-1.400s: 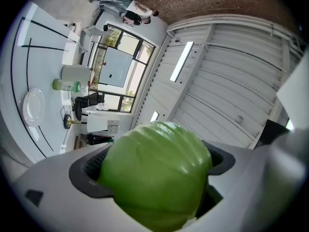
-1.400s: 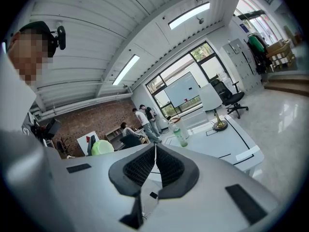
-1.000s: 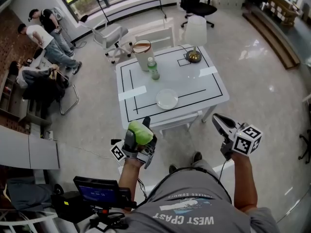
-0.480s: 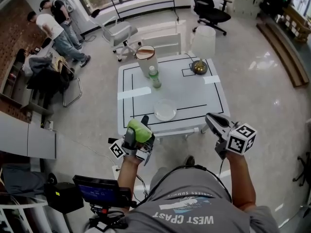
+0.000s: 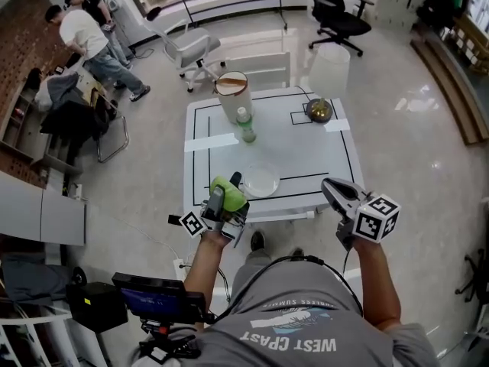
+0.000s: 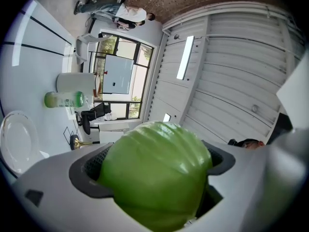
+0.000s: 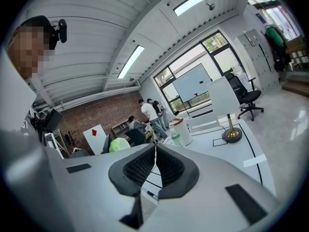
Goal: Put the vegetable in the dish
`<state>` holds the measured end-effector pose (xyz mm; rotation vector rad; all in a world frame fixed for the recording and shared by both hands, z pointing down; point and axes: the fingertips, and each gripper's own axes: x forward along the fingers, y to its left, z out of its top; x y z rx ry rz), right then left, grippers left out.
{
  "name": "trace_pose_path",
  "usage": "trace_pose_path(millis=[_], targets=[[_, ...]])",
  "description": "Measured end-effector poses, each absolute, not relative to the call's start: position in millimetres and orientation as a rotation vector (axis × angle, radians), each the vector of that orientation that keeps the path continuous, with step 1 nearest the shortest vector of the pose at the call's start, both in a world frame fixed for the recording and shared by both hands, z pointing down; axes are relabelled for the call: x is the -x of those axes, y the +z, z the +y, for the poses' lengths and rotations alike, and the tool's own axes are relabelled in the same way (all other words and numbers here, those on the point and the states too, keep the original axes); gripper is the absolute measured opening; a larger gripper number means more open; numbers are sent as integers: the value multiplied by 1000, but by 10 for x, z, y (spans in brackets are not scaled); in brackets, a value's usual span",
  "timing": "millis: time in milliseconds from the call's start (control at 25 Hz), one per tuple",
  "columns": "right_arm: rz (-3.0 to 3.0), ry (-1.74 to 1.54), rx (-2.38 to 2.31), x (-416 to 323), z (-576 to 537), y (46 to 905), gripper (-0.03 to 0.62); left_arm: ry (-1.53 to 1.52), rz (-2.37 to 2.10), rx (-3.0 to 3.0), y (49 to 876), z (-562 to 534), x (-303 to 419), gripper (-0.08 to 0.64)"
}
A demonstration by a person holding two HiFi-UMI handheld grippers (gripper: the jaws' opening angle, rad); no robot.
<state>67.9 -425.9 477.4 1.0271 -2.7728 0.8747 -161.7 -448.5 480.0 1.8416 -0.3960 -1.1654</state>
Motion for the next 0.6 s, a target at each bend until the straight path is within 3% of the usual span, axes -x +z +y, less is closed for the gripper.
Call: trace_pose_path(millis=[600], targets=[[-2665, 1001, -1121, -443, -4693, 5159, 9, -891, -520, -1762, 5985, -5528, 1673, 549]])
